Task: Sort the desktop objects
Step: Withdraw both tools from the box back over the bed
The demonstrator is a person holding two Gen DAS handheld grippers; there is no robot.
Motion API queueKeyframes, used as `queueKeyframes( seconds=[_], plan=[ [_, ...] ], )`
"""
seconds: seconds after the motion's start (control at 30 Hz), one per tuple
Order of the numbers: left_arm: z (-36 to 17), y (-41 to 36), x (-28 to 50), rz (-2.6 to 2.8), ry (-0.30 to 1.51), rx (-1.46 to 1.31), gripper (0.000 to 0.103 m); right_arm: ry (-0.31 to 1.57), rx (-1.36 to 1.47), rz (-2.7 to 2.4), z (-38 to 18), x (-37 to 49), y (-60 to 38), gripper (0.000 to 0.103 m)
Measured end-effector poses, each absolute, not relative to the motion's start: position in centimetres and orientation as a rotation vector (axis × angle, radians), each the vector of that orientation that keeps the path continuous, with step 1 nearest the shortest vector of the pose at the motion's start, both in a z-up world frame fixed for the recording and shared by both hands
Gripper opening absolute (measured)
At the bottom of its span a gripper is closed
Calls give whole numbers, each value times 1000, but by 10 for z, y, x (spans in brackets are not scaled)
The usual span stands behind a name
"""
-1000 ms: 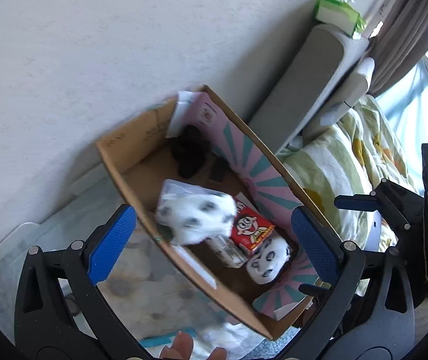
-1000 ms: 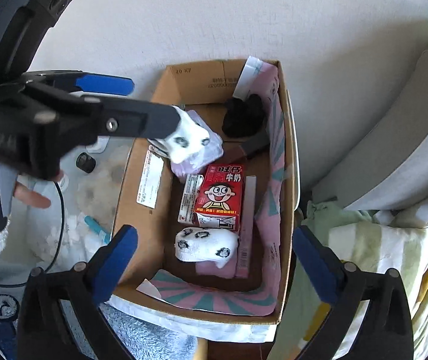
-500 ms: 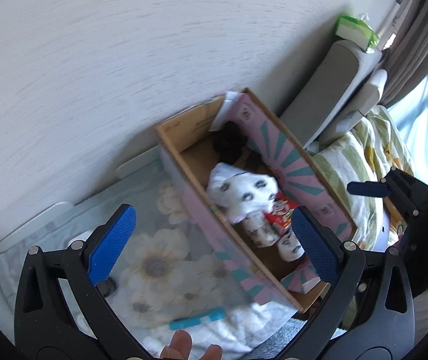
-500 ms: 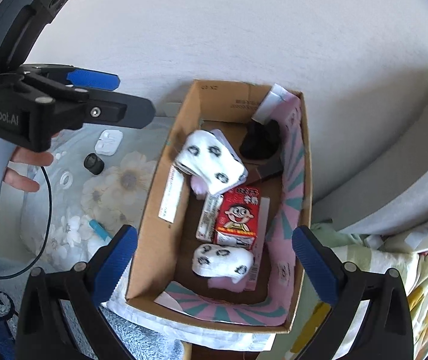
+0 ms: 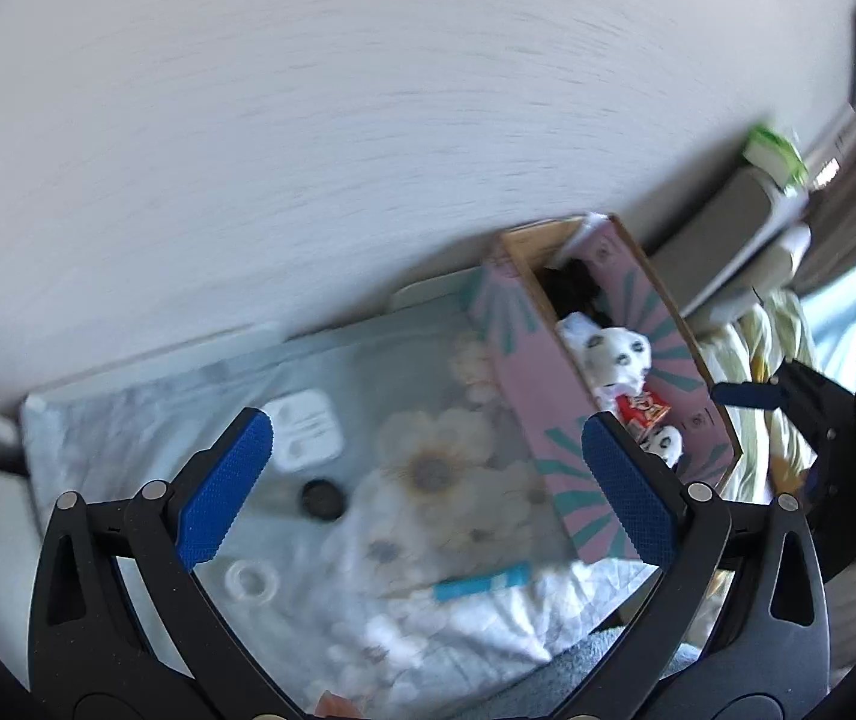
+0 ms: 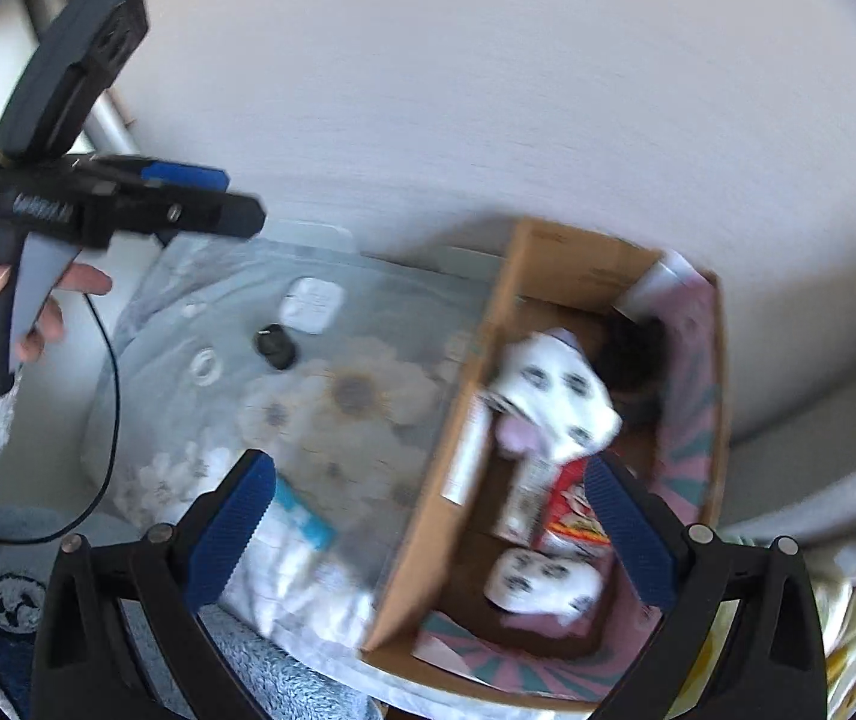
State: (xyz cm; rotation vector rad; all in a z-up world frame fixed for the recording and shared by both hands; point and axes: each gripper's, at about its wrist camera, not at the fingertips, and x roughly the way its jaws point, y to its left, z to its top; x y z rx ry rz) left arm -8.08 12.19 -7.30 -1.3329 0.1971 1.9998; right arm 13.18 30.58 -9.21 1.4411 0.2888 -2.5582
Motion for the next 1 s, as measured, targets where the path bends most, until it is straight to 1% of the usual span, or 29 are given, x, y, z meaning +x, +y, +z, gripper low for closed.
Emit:
queueKeyframes(
  seconds=[0.13, 0.27, 0.4, 0.57, 0.77, 0.97, 1.0],
  plan=[
    [-75, 81, -91, 2068, 186, -1380, 103, 406, 1452, -2463, -102, 123, 271, 103],
    [-84, 43, -91, 2140, 186, -1412, 103, 483, 1465, -2416, -112, 116, 247, 103],
    [-106, 14, -80, 2199, 268, -1431, 103, 472, 1462, -2353, -128, 107, 224, 103],
    [-144, -7, -67, 2171, 265, -1467, 101, 484, 1487, -2319, -154, 90, 200, 103],
    [-184, -10, -52, 2151, 288, -1422, 95, 473, 1559, -2312, -190, 57, 179, 103],
    [-225, 2, -49, 2113, 351, -1404, 85, 484, 1585, -2330, -222, 30, 164, 103],
    [-232, 3, -50, 2109, 355, -1407, 81, 477, 1583, -2333, -226, 26, 162, 103]
  ],
)
